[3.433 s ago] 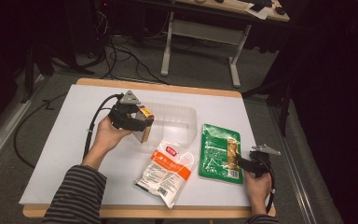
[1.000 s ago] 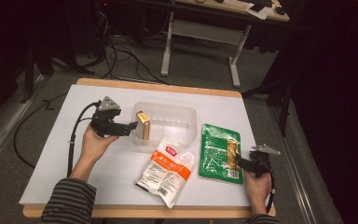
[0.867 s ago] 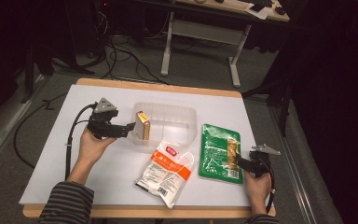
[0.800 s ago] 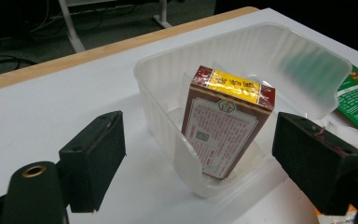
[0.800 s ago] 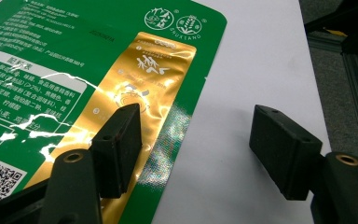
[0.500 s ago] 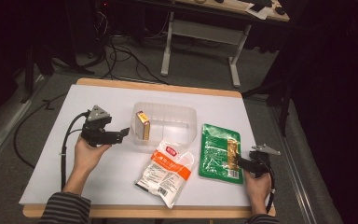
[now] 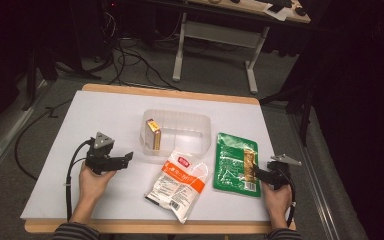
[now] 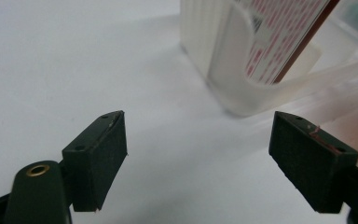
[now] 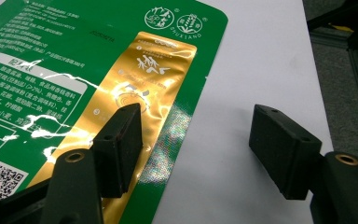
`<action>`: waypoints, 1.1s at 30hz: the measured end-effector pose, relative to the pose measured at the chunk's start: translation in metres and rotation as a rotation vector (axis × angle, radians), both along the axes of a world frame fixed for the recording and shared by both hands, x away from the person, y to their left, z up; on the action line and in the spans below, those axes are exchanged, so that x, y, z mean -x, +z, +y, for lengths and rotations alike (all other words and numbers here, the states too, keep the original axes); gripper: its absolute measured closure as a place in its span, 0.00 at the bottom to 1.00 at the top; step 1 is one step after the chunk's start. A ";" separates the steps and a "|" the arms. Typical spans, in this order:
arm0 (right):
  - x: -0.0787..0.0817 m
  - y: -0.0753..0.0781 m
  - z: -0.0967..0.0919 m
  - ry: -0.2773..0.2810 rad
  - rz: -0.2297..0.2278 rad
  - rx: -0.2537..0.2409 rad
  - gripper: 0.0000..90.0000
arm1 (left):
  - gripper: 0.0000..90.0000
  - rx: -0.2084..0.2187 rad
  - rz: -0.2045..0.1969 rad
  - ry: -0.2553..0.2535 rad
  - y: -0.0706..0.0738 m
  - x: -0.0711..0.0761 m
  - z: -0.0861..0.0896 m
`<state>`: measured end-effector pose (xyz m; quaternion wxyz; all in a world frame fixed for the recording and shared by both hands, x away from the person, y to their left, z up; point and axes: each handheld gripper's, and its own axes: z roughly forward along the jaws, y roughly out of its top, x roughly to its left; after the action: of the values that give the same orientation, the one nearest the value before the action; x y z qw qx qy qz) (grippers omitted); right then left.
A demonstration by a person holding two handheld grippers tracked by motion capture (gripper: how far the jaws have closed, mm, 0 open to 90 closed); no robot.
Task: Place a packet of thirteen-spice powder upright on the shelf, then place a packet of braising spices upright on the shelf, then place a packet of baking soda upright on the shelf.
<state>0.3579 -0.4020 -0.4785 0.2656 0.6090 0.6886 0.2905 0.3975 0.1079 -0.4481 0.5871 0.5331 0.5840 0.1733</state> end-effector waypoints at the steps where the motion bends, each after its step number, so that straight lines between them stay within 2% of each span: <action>1: 0.000 0.000 0.000 -0.002 0.007 -0.005 0.39 | 0.22 -0.011 0.011 0.006 -0.005 0.000 0.001; 2: 0.000 0.000 -0.001 0.001 0.001 -0.011 0.40 | 0.22 -0.034 0.014 0.028 -0.016 0.000 0.000; 3: 0.000 0.000 -0.001 0.001 0.001 -0.011 0.40 | 0.22 -0.034 0.014 0.028 -0.016 0.000 0.000; 5: -0.001 0.000 -0.002 0.001 0.003 -0.015 0.40 | 0.22 -0.052 0.031 0.041 -0.025 0.001 0.001; 7: -0.001 0.002 -0.003 0.017 0.011 -0.007 0.40 | 0.22 -0.088 0.050 0.067 -0.037 0.000 0.001; 8: -0.002 0.003 -0.003 0.019 0.020 -0.014 0.40 | 0.22 -0.088 0.050 0.067 -0.037 0.000 0.001; 9: -0.003 0.005 -0.004 0.017 0.038 -0.024 0.40 | 0.22 -0.121 0.055 0.082 -0.045 0.000 0.001; 10: -0.003 0.006 -0.005 0.018 0.046 -0.045 0.40 | 0.22 -0.137 0.057 0.088 -0.048 0.000 0.001; 14: -0.004 0.016 -0.008 0.033 0.082 -0.109 0.39 | 0.22 -0.144 0.049 0.105 -0.050 0.000 0.001; 15: -0.004 0.016 -0.008 0.033 0.082 -0.109 0.39 | 0.22 -0.144 0.049 0.105 -0.050 0.000 0.001; 16: -0.005 0.019 -0.010 0.042 0.101 -0.152 0.39 | 0.22 -0.147 0.046 0.103 -0.051 0.001 0.001; 18: -0.008 0.022 -0.012 0.041 0.126 -0.182 0.38 | 0.22 -0.132 0.053 0.103 -0.050 0.000 0.002; 22: -0.012 0.025 -0.012 0.045 0.150 -0.204 0.38 | 0.22 -0.139 0.045 0.101 -0.051 0.001 0.001; 23: -0.013 0.026 -0.012 0.042 0.167 -0.215 0.38 | 0.22 -0.136 0.047 0.101 -0.051 0.001 0.002; 24: -0.018 0.027 -0.011 0.038 0.204 -0.219 0.37 | 0.22 -0.135 0.046 0.101 -0.051 0.001 0.002; 27: -0.022 0.028 -0.009 0.033 0.228 -0.221 0.36 | 0.22 -0.134 0.046 0.101 -0.051 0.001 0.002; 28: -0.027 0.029 -0.009 0.030 0.261 -0.237 0.35 | 0.22 -0.135 0.046 0.101 -0.051 0.001 0.002; 30: -0.030 0.029 -0.010 0.025 0.275 -0.248 0.35 | 0.22 -0.135 0.046 0.101 -0.051 0.001 0.002; 31: -0.033 0.031 -0.011 0.017 0.308 -0.246 0.35 | 0.22 -0.135 0.046 0.101 -0.051 0.001 0.002; 33: -0.034 0.031 -0.011 0.014 0.314 -0.264 0.35 | 0.22 -0.135 0.045 0.101 -0.051 0.001 0.002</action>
<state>0.3922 -0.4132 -0.4477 0.0709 0.6715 0.6818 0.2814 0.3962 0.1097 -0.4990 0.5269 0.5454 0.6102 0.2294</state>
